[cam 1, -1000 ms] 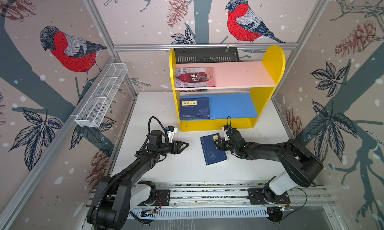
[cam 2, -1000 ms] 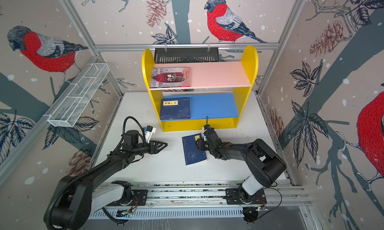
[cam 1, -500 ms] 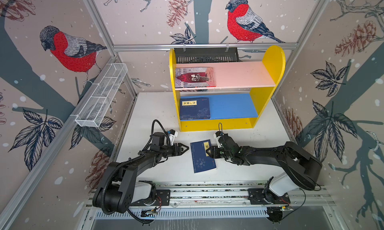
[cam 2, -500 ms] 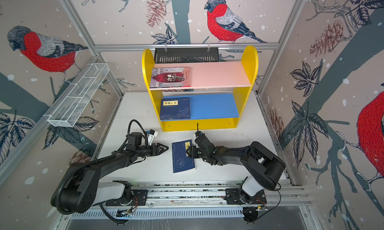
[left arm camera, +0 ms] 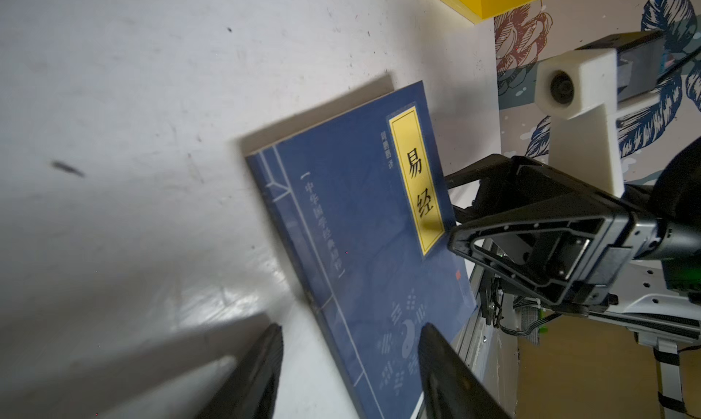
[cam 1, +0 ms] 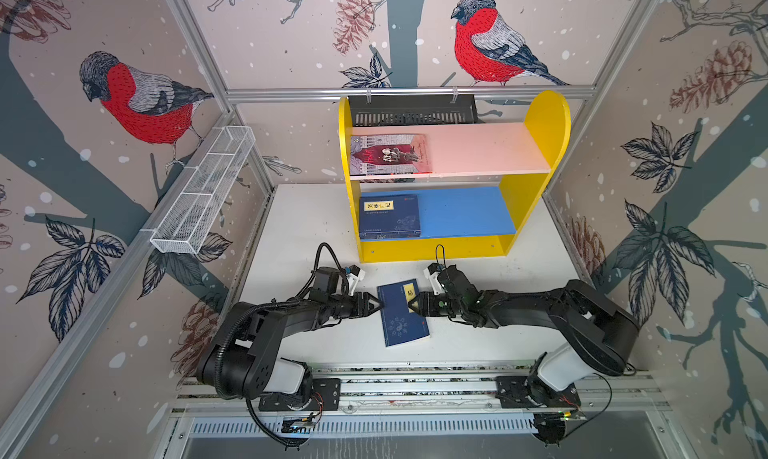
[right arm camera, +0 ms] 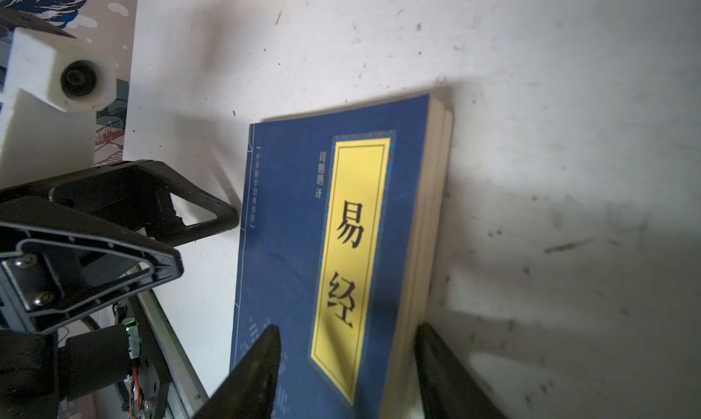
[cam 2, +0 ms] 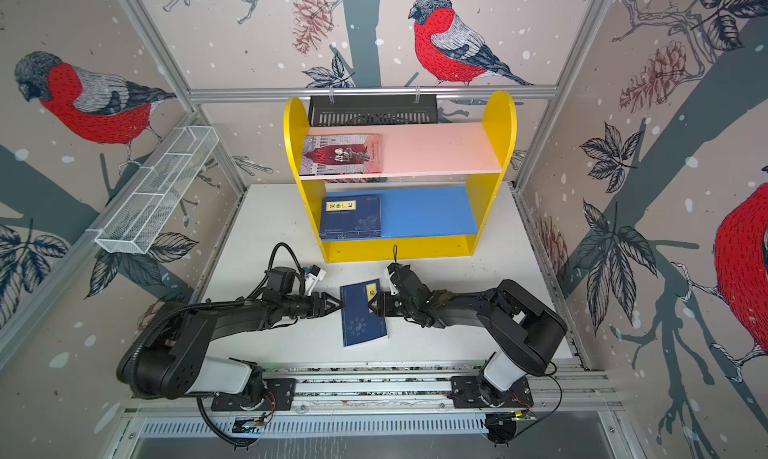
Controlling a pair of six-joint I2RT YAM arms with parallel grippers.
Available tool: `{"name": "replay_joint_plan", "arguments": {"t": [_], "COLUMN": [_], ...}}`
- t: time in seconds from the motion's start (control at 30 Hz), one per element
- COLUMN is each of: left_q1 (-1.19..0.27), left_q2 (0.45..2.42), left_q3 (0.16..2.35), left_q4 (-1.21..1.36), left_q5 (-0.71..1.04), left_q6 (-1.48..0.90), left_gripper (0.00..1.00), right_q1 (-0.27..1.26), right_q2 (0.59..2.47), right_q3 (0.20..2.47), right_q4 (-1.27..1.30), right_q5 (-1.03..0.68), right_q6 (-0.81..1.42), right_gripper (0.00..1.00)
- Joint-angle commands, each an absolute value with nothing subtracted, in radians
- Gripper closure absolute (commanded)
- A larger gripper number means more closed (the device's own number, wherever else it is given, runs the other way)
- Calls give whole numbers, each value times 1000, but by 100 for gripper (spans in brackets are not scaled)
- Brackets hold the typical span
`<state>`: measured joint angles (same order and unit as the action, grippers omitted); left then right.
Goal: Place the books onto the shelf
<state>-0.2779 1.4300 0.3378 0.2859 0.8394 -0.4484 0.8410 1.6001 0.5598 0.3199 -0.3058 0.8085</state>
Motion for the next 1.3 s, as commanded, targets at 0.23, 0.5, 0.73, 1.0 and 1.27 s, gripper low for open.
{"name": "replay_joint_plan", "arguments": {"t": [0.23, 0.5, 0.73, 1.0, 1.27], "left_q1": [-287, -288, -288, -297, -308], "left_q2": [1483, 1424, 1404, 1424, 1419], "left_q3": [358, 343, 317, 317, 328], "left_q4": [310, 316, 360, 366, 347], "left_q5": [855, 839, 870, 888, 878], "left_q6": [-443, -437, -466, -471, -458], "left_gripper": [45, 44, 41, 48, 48], "right_q1": [844, 841, 834, 834, 834], "right_q2": [1634, 1594, 1600, 1624, 1630], "right_q3": [538, 543, 543, 558, 572], "right_q4": [159, 212, 288, 285, 290], "right_q5": [-364, -376, -429, -420, -422], "right_q6": [826, 837, 850, 865, 868], "right_gripper": [51, 69, 73, 64, 88]}}
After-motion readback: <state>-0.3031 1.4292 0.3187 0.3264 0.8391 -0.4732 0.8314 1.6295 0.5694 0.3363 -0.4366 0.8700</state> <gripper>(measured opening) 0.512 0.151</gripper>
